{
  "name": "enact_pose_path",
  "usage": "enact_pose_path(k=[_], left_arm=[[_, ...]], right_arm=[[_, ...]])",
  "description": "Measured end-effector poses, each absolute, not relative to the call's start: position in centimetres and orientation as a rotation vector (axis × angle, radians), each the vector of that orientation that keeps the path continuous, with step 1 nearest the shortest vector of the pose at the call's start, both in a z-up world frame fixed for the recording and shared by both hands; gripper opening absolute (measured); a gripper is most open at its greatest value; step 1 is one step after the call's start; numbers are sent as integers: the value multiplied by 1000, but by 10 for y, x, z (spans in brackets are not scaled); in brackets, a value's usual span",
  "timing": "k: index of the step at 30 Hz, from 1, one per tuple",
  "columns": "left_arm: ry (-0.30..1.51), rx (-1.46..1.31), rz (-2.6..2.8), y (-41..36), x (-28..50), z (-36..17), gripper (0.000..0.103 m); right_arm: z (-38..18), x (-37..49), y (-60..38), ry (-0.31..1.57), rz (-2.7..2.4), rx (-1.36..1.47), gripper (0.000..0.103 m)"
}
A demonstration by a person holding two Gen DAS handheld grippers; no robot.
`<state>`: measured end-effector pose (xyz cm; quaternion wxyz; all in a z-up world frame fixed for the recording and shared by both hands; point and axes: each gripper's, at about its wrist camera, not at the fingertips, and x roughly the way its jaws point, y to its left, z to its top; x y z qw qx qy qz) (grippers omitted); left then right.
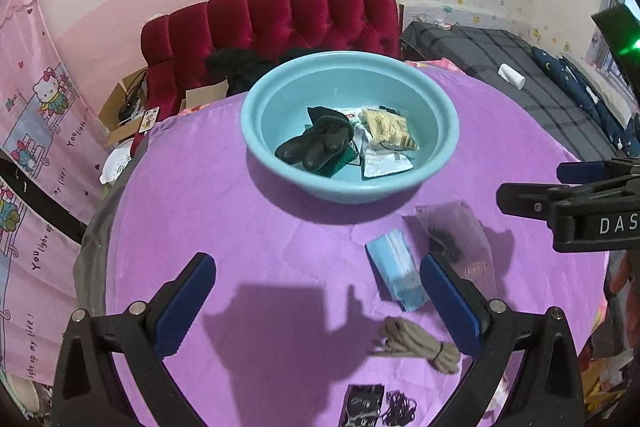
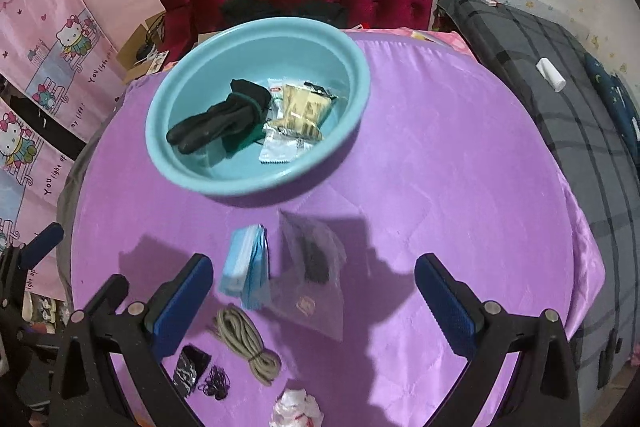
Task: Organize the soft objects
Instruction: 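Pull both tools back toward the remaining items on the table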
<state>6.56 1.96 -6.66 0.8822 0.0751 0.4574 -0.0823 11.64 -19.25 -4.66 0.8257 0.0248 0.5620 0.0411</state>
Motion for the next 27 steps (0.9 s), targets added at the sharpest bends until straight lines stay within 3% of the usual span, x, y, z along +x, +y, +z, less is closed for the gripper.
enact_pose_path(k=[27], left_arm=[[950, 155, -220, 37, -34, -90, 103]], right_arm=[[-77, 9, -182, 1212, 53, 37, 103]])
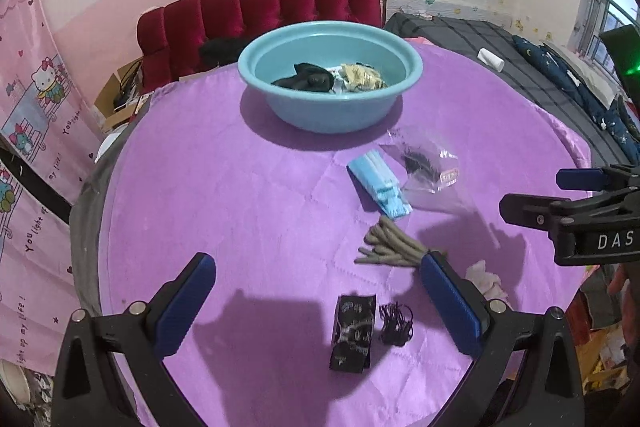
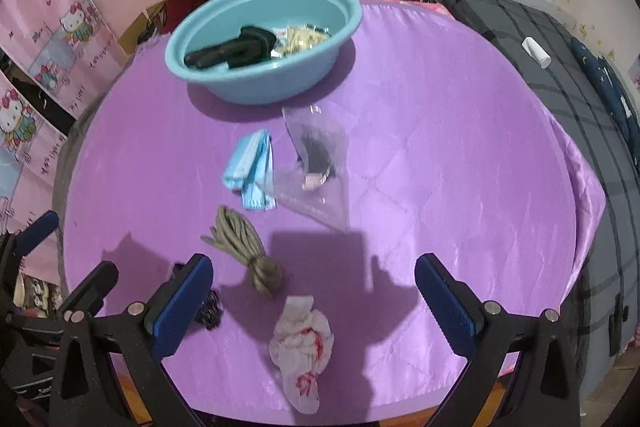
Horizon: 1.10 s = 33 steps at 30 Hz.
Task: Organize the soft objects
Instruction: 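Pull both tools back toward the remaining items on the table, then grasp the white red-printed bag with the right tool while the left tool grasps the black packet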
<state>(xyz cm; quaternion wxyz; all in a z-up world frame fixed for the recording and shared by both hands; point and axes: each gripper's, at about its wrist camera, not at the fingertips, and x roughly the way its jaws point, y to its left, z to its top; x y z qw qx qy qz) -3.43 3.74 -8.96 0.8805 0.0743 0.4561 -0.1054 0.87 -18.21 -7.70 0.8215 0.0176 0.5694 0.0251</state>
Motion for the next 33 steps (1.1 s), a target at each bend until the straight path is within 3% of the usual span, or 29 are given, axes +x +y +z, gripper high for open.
enact_pose_path(k=[30, 33], left_arm=[[1146, 150, -221, 52, -71, -177, 103], [1159, 141, -228, 53, -70, -180, 103]], right_arm=[[-181, -25, -177, 1481, 58, 89, 103], [-177, -27, -174, 1459, 81, 83, 93]])
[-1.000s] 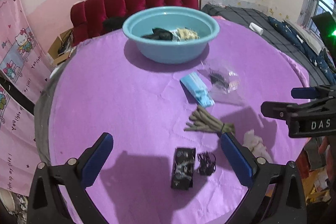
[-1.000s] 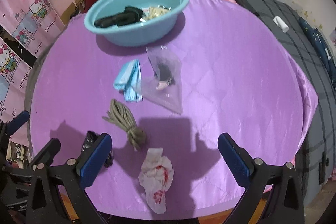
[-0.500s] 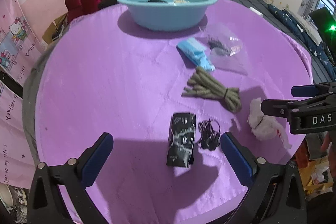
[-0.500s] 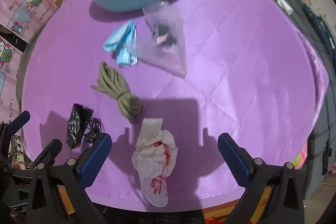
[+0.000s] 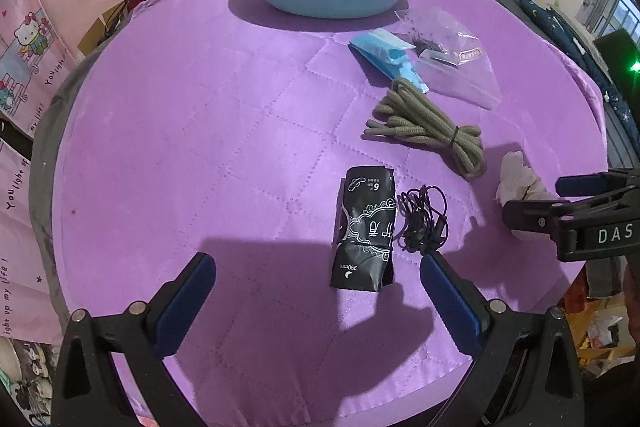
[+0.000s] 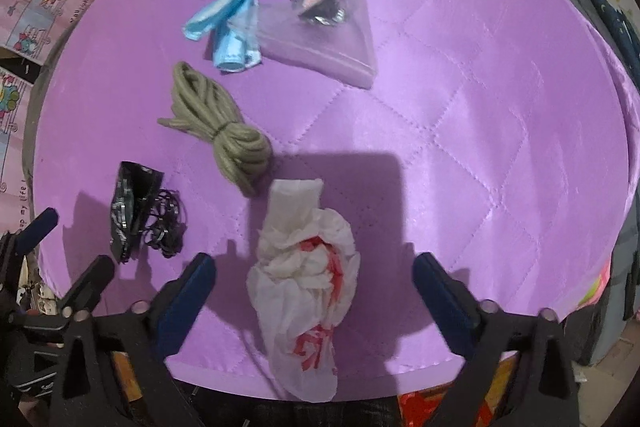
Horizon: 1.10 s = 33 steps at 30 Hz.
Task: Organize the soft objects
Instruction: 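Grasp the white red-printed bag with the right tool while the left tool grasps the black packet, then carry the white bag and black packet over the light-blue basin with both tools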
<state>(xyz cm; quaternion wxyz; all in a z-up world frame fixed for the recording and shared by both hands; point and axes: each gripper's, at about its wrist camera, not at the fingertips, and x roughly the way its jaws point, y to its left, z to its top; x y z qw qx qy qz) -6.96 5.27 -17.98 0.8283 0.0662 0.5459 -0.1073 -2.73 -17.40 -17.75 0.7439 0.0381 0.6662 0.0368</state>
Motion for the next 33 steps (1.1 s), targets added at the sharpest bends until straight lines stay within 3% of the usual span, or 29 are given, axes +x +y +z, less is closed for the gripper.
enact_pose_path(k=[1, 2, 3, 5, 11, 17, 18, 20, 21, 33], left_arm=[[1160, 140, -231, 53, -70, -180, 103], [1162, 142, -232, 52, -70, -182, 103], [1165, 146, -233, 51, -70, -183, 103], [1172, 151, -238, 50, -69, -185, 103], [1179, 150, -260, 49, -68, -189, 101], [1196, 176, -263, 41, -61, -197, 76], [1200, 182, -263, 40, -60, -199, 71], [1211, 183, -276, 37, -57, -203, 48], [1214, 178, -284, 37, -57, -204, 31], [1189, 101, -343, 39, -54, -196, 26]], right_arm=[[-178, -25, -173, 1458, 86, 80, 78], [-179, -26, -172, 1460, 92, 74, 53], [-179, -27, -171, 1460, 103, 77, 40], [-179, -30, -169, 1441, 127, 92, 32], [-167, -35, -168, 1392, 132, 84, 30], [-162, -39, -170, 1377, 130, 85, 30], [-162, -40, -171, 1377, 125, 90, 30], [-160, -39, -171, 1380, 120, 94, 30], [-160, -40, -171, 1381, 117, 96, 30], [-142, -35, -179, 1355, 128, 96, 30]])
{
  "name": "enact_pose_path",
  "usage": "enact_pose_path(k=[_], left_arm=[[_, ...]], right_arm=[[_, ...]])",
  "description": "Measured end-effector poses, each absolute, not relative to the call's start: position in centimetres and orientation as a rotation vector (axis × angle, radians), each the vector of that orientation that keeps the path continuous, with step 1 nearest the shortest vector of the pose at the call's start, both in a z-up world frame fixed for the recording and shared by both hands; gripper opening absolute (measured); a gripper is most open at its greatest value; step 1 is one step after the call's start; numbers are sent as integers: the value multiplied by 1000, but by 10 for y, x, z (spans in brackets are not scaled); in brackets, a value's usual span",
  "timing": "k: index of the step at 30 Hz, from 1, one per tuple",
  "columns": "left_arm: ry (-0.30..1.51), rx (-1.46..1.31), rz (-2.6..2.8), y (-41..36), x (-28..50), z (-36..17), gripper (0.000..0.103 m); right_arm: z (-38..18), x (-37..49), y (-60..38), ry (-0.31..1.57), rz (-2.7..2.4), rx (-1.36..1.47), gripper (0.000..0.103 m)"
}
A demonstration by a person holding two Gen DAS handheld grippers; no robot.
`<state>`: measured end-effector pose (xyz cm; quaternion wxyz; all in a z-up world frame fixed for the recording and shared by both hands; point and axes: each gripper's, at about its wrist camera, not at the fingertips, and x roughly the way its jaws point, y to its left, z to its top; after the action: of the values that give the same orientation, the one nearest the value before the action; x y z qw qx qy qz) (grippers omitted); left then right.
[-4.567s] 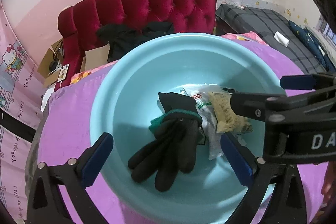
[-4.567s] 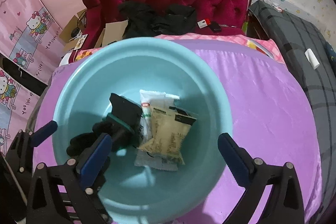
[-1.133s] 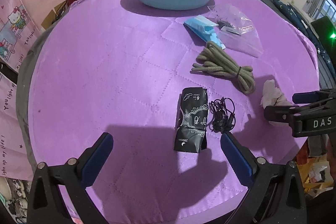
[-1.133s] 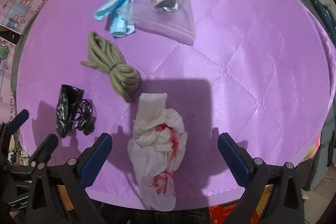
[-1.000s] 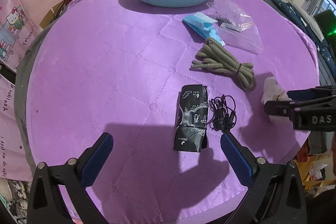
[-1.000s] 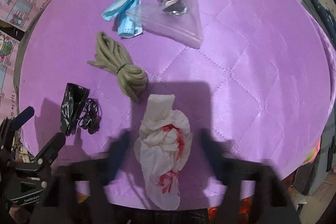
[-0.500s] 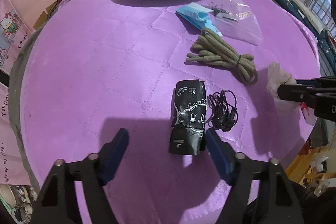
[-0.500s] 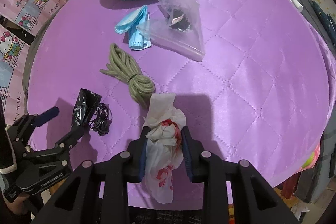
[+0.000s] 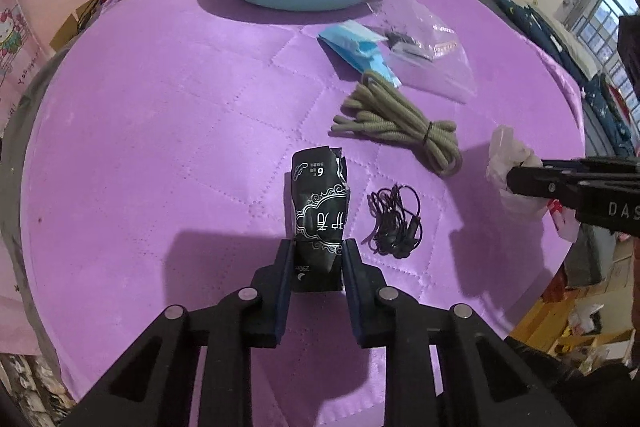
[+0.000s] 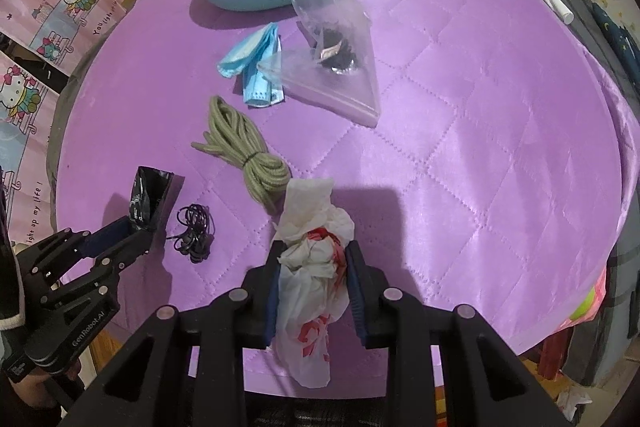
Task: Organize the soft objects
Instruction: 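Carry the white bag and black packet over the light-blue basin with both tools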
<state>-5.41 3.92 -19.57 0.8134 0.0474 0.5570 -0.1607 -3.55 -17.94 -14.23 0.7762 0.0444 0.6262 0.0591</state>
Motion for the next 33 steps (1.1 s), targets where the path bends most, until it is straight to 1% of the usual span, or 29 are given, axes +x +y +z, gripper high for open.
enact_pose_path(k=[8, 13, 33], left_arm=[[1176, 83, -341, 40, -54, -182, 26], [1152, 80, -341, 40, -60, -165, 26], [1046, 75, -378, 24, -31, -96, 26]], right_arm=[[-131, -30, -178, 1332, 145, 76, 30], [-122, -20, -174, 1315, 157, 52, 31], [-60, 36, -166, 1211, 227, -5, 31]])
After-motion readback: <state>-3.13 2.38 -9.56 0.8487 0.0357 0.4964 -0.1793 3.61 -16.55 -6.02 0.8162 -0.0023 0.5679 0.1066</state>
